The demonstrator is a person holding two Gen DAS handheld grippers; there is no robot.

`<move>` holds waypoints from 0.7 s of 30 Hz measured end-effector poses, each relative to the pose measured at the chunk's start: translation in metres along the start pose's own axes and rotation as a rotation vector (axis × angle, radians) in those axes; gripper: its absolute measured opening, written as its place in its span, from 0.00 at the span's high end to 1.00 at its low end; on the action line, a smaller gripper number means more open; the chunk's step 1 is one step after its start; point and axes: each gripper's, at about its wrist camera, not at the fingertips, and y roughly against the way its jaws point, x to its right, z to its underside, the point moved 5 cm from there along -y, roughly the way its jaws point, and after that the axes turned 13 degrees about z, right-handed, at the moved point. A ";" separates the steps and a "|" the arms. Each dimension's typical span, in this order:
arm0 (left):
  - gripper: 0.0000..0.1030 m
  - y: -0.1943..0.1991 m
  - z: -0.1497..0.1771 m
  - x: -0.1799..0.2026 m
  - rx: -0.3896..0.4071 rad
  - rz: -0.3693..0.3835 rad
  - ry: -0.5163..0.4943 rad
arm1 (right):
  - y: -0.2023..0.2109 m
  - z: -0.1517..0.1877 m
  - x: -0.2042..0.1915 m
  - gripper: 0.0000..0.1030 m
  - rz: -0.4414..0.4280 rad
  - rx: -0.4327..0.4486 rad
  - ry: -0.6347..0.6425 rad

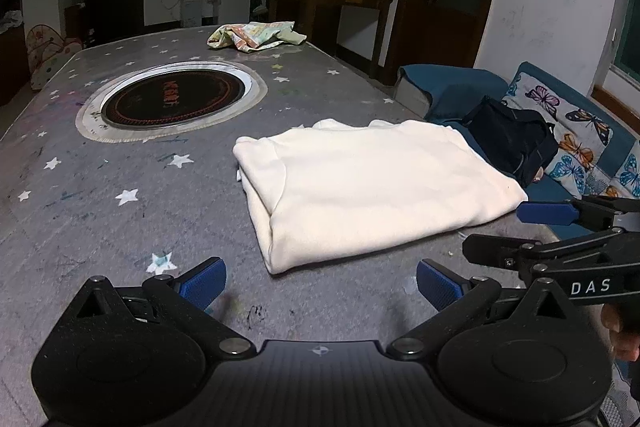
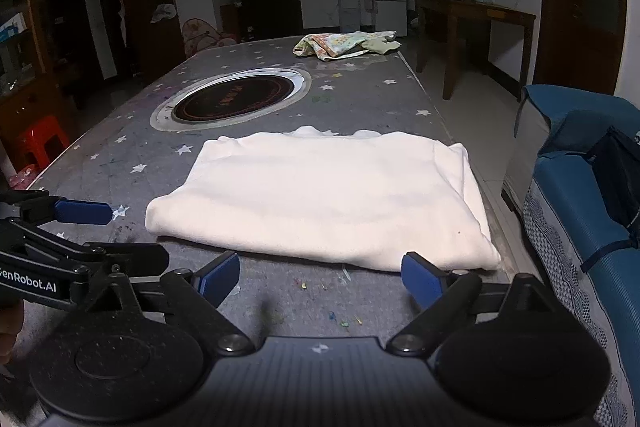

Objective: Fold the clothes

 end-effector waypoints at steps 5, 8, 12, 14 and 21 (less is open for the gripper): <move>0.00 0.000 0.005 0.001 -0.012 -0.001 0.005 | 0.001 0.004 0.001 0.10 0.010 -0.008 -0.005; 0.00 0.000 0.008 0.002 -0.019 -0.005 0.003 | 0.001 0.007 0.001 0.10 0.016 -0.011 -0.010; 0.00 -0.001 0.009 0.002 -0.028 -0.013 0.010 | 0.002 0.008 0.003 0.07 0.029 -0.011 -0.010; 0.00 -0.002 0.010 0.002 -0.032 -0.017 0.013 | 0.002 0.008 0.004 0.07 0.038 -0.012 -0.011; 0.00 -0.006 0.014 0.001 -0.053 -0.033 0.019 | -0.002 0.012 0.008 0.03 0.066 -0.026 -0.019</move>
